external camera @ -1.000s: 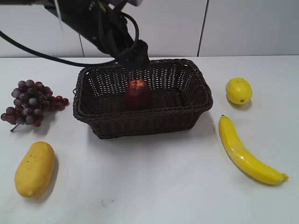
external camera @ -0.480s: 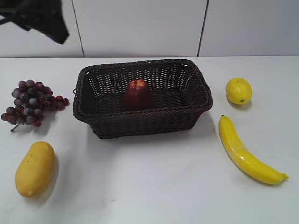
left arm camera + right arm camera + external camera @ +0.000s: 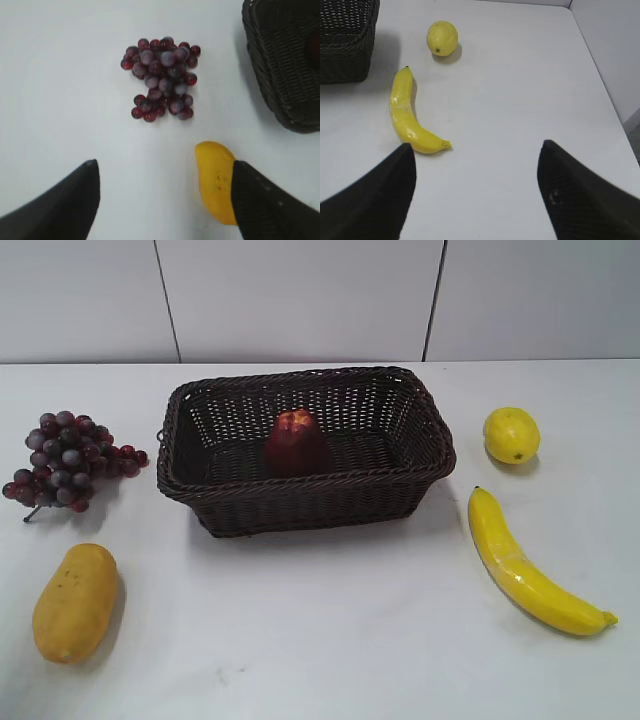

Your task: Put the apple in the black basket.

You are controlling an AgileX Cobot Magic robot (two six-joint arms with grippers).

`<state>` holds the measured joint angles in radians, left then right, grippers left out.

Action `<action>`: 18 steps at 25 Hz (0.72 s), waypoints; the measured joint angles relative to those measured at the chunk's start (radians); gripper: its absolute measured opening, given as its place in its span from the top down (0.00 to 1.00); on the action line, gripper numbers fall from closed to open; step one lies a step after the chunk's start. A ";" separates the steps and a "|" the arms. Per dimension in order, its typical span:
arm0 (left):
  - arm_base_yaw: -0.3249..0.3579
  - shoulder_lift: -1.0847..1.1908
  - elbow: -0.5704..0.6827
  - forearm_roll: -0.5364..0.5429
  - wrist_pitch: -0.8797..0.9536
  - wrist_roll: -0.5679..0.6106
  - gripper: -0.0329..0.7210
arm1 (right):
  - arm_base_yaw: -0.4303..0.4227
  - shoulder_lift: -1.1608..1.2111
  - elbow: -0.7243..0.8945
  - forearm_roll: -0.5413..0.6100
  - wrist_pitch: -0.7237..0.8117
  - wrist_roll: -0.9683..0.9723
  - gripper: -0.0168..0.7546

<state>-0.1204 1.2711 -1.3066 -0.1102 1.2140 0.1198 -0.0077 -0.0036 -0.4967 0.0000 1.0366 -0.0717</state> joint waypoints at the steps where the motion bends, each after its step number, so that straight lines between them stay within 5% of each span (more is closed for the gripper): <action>1: 0.001 -0.051 0.049 -0.003 0.001 -0.006 0.15 | 0.000 0.000 0.000 0.000 0.000 0.000 0.24; 10: 0.001 -0.597 0.478 -0.015 -0.078 -0.021 0.17 | 0.000 0.000 0.000 0.000 0.000 0.000 0.24; 18: 0.001 -0.989 0.730 -0.016 -0.089 -0.022 0.17 | 0.000 0.000 0.000 0.000 0.000 0.000 0.24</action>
<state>-0.1197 0.2822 -0.5766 -0.1261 1.1255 0.0976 -0.0077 -0.0036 -0.4967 0.0000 1.0366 -0.0717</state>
